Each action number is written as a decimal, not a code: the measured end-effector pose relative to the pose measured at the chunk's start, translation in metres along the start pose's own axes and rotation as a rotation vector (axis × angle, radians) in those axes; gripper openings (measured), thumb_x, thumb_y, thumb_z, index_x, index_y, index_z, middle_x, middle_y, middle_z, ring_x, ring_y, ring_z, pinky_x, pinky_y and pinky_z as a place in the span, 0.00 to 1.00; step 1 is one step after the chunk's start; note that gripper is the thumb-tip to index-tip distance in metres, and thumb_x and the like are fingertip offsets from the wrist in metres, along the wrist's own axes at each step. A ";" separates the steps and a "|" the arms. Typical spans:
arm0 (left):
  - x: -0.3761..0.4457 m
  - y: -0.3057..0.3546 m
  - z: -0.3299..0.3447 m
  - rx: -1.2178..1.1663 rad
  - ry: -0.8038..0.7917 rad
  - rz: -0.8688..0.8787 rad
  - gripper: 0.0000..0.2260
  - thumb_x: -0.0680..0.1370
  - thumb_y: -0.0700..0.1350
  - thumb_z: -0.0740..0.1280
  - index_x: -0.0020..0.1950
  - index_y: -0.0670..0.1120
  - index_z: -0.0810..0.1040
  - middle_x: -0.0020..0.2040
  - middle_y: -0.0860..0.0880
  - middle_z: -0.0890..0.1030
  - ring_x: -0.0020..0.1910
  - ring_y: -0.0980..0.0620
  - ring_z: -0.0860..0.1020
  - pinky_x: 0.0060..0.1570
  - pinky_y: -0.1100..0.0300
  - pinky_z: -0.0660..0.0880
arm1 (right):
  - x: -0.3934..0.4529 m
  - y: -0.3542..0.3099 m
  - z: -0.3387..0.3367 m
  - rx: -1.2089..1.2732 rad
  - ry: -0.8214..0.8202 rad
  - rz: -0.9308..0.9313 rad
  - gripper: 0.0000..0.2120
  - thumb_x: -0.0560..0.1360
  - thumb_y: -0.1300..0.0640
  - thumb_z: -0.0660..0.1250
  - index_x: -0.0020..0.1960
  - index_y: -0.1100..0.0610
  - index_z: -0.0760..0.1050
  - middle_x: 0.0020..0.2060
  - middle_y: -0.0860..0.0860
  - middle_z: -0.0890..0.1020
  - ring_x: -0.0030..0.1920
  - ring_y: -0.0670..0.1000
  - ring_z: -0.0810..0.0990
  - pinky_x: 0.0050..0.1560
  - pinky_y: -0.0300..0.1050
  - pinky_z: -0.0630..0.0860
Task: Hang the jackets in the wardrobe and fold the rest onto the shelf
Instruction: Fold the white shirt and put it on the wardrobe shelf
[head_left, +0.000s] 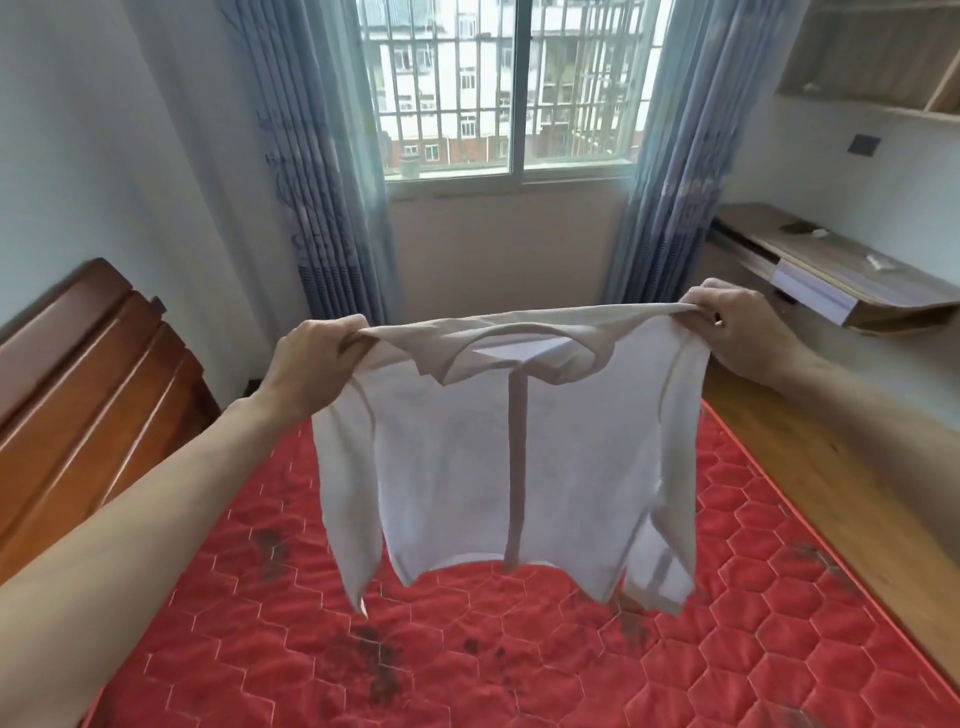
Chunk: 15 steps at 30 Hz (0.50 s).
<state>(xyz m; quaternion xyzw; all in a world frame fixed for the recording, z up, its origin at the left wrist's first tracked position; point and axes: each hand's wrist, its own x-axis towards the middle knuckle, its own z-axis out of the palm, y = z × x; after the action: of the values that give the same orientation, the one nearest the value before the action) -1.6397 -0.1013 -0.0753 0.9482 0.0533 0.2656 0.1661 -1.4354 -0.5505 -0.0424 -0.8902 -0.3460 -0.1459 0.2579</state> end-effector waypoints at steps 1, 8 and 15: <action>0.010 0.006 0.004 -0.017 0.023 -0.005 0.15 0.82 0.56 0.59 0.41 0.50 0.75 0.34 0.54 0.76 0.37 0.44 0.76 0.38 0.50 0.72 | 0.008 0.004 0.002 0.051 0.034 0.034 0.12 0.84 0.55 0.65 0.45 0.61 0.79 0.39 0.55 0.78 0.40 0.59 0.76 0.43 0.53 0.71; 0.129 0.040 0.000 -0.045 0.188 -0.248 0.11 0.84 0.43 0.63 0.47 0.42 0.82 0.44 0.41 0.83 0.46 0.39 0.80 0.46 0.49 0.75 | 0.117 0.011 -0.017 0.038 0.282 0.159 0.19 0.87 0.45 0.55 0.47 0.59 0.72 0.39 0.56 0.78 0.40 0.57 0.76 0.41 0.49 0.68; 0.130 0.065 -0.013 -0.190 0.401 -0.341 0.13 0.84 0.42 0.62 0.44 0.35 0.73 0.39 0.43 0.72 0.39 0.48 0.69 0.39 0.55 0.65 | 0.121 0.041 -0.044 -0.233 0.450 -0.338 0.19 0.87 0.47 0.58 0.45 0.61 0.68 0.25 0.56 0.71 0.24 0.58 0.72 0.29 0.50 0.70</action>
<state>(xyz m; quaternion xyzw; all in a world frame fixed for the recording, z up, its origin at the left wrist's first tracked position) -1.5351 -0.1340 0.0208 0.8342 0.2187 0.4201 0.2824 -1.3236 -0.5357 0.0318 -0.7888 -0.4044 -0.4191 0.1965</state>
